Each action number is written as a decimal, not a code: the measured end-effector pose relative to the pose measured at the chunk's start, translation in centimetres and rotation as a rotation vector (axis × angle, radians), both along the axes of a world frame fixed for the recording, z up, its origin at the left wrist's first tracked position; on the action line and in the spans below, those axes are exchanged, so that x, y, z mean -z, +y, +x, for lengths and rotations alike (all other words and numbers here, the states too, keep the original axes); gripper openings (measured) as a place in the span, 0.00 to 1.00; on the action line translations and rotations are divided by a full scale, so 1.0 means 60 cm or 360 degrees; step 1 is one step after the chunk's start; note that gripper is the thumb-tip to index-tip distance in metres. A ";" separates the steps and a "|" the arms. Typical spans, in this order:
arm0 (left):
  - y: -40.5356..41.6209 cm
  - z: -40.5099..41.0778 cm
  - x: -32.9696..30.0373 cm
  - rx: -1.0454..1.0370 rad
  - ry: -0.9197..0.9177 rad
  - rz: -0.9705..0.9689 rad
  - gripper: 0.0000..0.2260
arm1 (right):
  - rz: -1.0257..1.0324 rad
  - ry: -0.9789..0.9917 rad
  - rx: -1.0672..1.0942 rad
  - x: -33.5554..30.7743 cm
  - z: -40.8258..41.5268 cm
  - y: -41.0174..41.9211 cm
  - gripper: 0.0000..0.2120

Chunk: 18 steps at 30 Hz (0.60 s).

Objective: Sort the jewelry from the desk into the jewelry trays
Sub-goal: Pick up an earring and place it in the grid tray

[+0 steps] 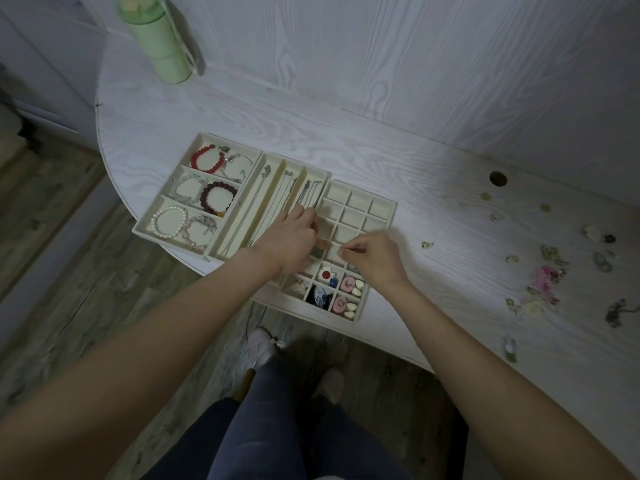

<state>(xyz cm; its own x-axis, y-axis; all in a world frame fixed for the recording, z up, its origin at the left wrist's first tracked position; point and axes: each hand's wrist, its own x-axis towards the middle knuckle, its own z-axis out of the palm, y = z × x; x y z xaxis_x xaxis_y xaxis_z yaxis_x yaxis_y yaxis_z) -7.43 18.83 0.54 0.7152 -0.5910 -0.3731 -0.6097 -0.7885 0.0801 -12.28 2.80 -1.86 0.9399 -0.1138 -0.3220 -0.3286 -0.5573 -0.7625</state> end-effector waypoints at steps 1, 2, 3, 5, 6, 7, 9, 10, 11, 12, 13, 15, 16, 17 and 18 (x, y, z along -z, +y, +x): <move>0.000 0.000 0.000 0.0004 -0.0001 0.0003 0.19 | 0.0003 0.0015 -0.0019 -0.001 0.000 -0.001 0.07; 0.000 0.001 0.000 0.0008 -0.0002 0.0004 0.19 | 0.0010 0.0023 -0.0051 -0.002 0.000 -0.001 0.07; 0.001 0.000 -0.001 0.0010 -0.0001 0.0003 0.19 | 0.0011 0.0023 -0.0095 -0.003 0.000 -0.002 0.07; 0.000 -0.001 -0.002 0.0013 0.0004 0.0010 0.19 | -0.0057 -0.0010 -0.0174 -0.004 0.000 -0.002 0.06; 0.000 -0.001 -0.003 0.0012 0.0011 0.0018 0.18 | -0.0119 -0.0043 -0.0196 -0.002 0.001 -0.003 0.06; -0.001 -0.002 -0.005 0.0006 0.0023 0.0024 0.17 | -0.0185 -0.0078 -0.0220 0.000 0.002 -0.002 0.05; -0.003 -0.002 -0.006 -0.0013 0.0034 0.0026 0.15 | -0.0357 -0.0130 -0.0305 0.003 0.003 0.002 0.04; -0.004 -0.001 -0.006 -0.0015 0.0030 0.0026 0.14 | -0.0458 -0.0129 -0.0344 0.002 0.002 0.005 0.04; -0.004 -0.001 -0.006 -0.0016 0.0028 0.0027 0.13 | -0.0547 -0.0107 -0.0369 0.000 0.002 0.008 0.04; -0.004 -0.001 -0.005 -0.0015 0.0023 0.0027 0.13 | -0.0616 -0.0074 -0.0384 -0.002 0.002 0.010 0.05; -0.003 -0.001 -0.004 -0.0012 0.0021 0.0021 0.14 | -0.0670 -0.0038 -0.0395 -0.005 0.002 0.011 0.05; -0.003 -0.001 -0.003 0.0000 0.0013 0.0016 0.15 | -0.0736 0.0034 -0.0390 -0.009 0.003 0.012 0.04; -0.002 -0.001 -0.003 -0.0001 0.0010 0.0016 0.15 | -0.0753 0.0061 -0.0378 -0.009 0.005 0.013 0.04; -0.003 -0.001 -0.003 -0.0005 0.0011 0.0024 0.14 | -0.0767 0.0079 -0.0365 -0.010 0.007 0.014 0.04; -0.003 -0.001 -0.003 -0.0010 0.0011 0.0028 0.13 | -0.0773 0.0097 -0.0352 -0.010 0.008 0.016 0.04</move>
